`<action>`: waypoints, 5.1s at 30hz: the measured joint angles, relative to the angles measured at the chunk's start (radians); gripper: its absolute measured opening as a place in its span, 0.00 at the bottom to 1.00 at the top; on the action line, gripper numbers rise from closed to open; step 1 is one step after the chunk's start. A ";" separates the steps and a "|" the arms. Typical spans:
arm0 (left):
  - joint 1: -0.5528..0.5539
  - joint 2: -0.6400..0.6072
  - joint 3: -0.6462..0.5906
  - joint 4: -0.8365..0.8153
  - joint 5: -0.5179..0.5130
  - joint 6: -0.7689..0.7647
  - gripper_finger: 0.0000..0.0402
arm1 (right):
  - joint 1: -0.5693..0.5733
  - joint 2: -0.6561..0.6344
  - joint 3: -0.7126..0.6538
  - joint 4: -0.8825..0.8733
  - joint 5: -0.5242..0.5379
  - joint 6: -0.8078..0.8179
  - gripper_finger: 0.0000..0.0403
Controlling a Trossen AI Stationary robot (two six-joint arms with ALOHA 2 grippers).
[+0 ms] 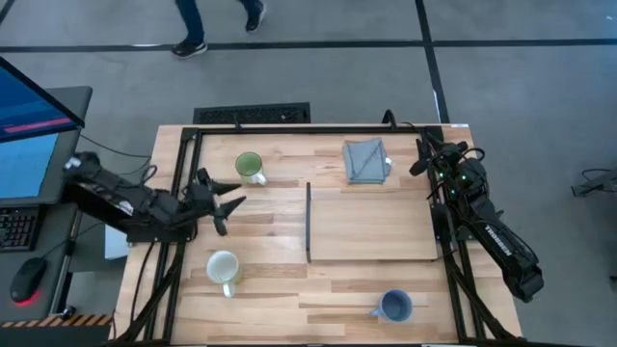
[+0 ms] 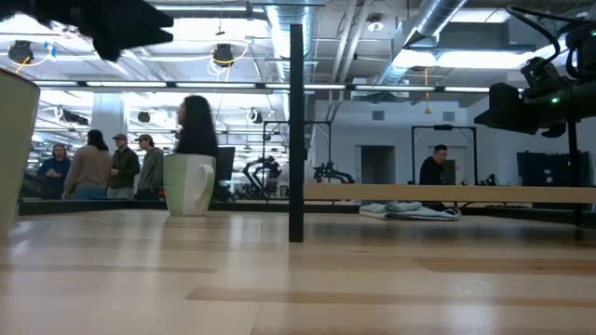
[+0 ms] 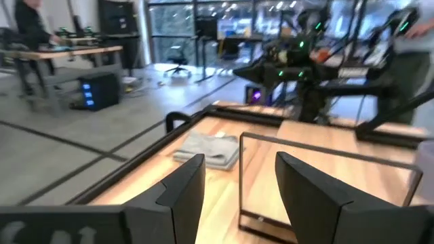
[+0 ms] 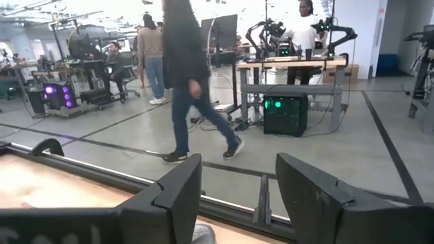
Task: Stack small to large cups/mugs on shelf
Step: Put the light green mug on the shelf
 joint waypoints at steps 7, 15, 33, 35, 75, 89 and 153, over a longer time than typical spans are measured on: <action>-0.225 0.235 0.211 -0.330 -0.314 -0.258 0.43 | 0.000 0.000 0.000 -0.002 0.000 0.002 0.53; -0.311 0.414 0.400 -0.618 -0.385 -0.572 0.43 | 0.000 0.000 0.000 -0.003 0.000 0.002 0.53; -0.273 0.701 0.712 -1.515 0.219 -1.210 0.43 | 0.000 0.000 0.000 -0.004 0.000 0.028 0.53; -0.273 0.709 0.718 -1.517 0.240 -1.204 0.43 | 0.000 0.000 0.000 -0.004 0.000 0.028 0.53; -0.273 0.711 0.718 -1.435 0.608 -1.125 0.50 | 0.000 0.000 0.000 -0.005 0.000 0.027 0.53; -0.263 0.711 0.718 -1.427 0.610 -1.004 0.49 | 0.000 0.000 0.000 -0.005 0.000 0.027 0.53; -0.211 0.717 0.653 -1.278 0.697 -0.784 0.49 | 0.000 0.000 0.000 -0.005 0.000 0.052 0.53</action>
